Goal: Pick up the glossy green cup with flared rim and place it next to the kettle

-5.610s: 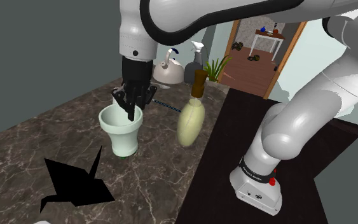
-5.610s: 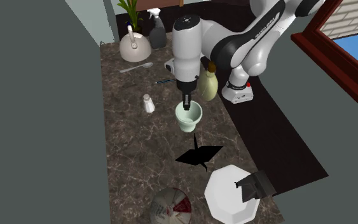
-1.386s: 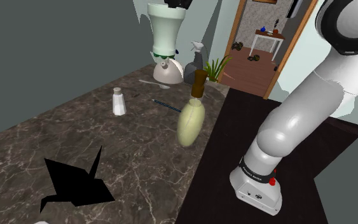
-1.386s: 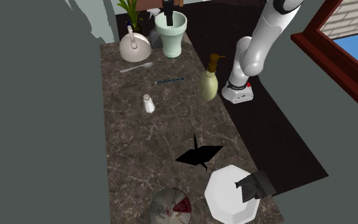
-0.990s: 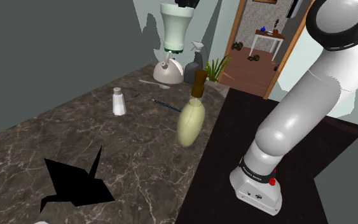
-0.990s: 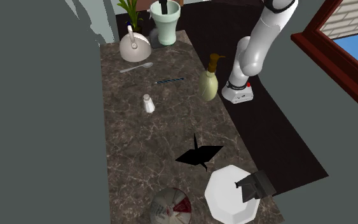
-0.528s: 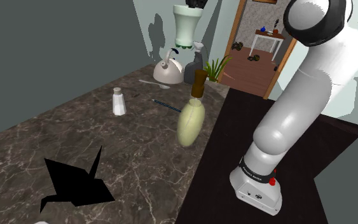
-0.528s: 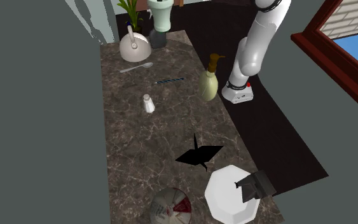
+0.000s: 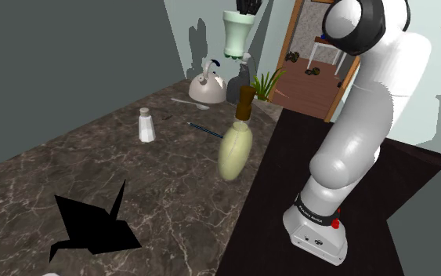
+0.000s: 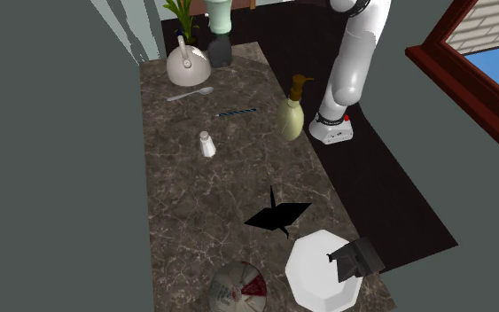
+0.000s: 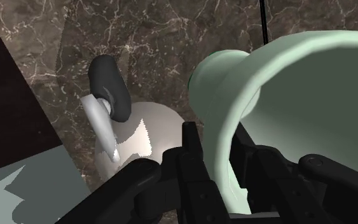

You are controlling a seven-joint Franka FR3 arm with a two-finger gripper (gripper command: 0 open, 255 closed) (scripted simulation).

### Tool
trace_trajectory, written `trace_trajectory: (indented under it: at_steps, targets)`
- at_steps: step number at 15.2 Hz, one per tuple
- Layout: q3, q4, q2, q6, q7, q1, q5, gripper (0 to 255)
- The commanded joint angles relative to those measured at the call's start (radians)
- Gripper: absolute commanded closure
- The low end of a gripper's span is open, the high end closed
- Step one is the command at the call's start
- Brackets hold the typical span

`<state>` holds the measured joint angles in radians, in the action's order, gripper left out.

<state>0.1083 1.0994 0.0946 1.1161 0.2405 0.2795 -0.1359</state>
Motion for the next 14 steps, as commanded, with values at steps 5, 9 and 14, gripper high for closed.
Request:
trace_trajectory:
  at_steps: [5,9,14]
  targets:
    - [-0.002,0.169,-0.064,0.106,0.011,-0.005,0.013,255]
    - [-0.005,0.275,-0.101,0.175,0.015,-0.008,0.019,255]
    - [-0.007,0.390,-0.138,0.254,0.020,-0.010,0.025,255]
